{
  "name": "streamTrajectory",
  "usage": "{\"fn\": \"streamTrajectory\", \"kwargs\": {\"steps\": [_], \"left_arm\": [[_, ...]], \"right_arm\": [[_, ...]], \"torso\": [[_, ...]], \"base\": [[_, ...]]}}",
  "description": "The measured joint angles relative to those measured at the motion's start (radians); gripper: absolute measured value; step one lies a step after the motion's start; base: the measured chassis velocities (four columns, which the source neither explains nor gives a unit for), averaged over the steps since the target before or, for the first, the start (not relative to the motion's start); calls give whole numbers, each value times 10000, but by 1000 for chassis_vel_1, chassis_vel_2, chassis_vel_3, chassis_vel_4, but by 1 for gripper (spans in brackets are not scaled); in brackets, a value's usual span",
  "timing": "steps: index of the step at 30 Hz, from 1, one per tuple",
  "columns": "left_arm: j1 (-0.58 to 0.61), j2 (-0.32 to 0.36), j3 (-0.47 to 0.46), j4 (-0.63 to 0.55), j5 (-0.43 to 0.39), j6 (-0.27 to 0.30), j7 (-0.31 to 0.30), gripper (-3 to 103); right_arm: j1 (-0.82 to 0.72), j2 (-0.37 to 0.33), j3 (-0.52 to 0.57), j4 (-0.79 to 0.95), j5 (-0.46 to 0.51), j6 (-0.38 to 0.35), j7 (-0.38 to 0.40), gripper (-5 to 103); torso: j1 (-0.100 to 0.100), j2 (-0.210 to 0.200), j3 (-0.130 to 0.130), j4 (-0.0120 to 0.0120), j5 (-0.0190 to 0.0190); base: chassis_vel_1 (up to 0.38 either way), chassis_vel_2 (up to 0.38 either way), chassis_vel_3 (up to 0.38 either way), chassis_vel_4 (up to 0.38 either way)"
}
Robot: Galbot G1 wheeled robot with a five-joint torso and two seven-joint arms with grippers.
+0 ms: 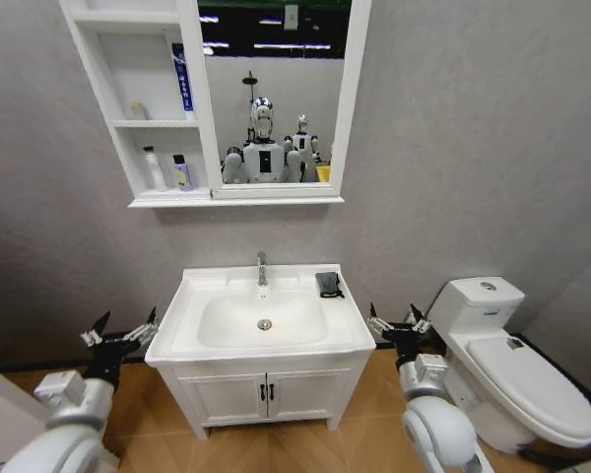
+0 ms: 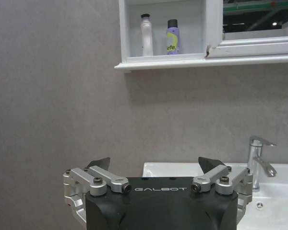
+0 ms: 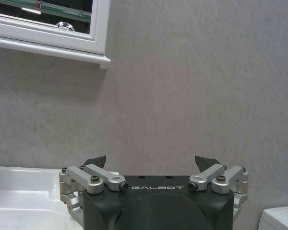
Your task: Move facial cleanser and shampoo from washbasin to cabinet, then wipe washbasin with towel.
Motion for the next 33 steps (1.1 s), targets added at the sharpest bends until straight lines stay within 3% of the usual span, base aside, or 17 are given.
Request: {"fn": "streamTrajectory", "kwargs": {"steps": [4,8,33], "left_arm": [[733,-520,-114,-267,118,-533,430,100],[828,-808,-149,-331,145,-747,440,100],[469,-754,-163,-224,246,-607,204,100]], "right_arm": [[52,-53,11,0,27,-10,-6,100],[74,-41,3,-32,34,-12,-12,100],[-29,8,34,227,27,-325,-144,100]], "torso": [[0,0,1,-1,-1],[1,0,2,0,-3],[3,-2,2,-1,-4]], "base": [[0,0,0,0],[0,0,0,0],[0,0,0,0]]}}
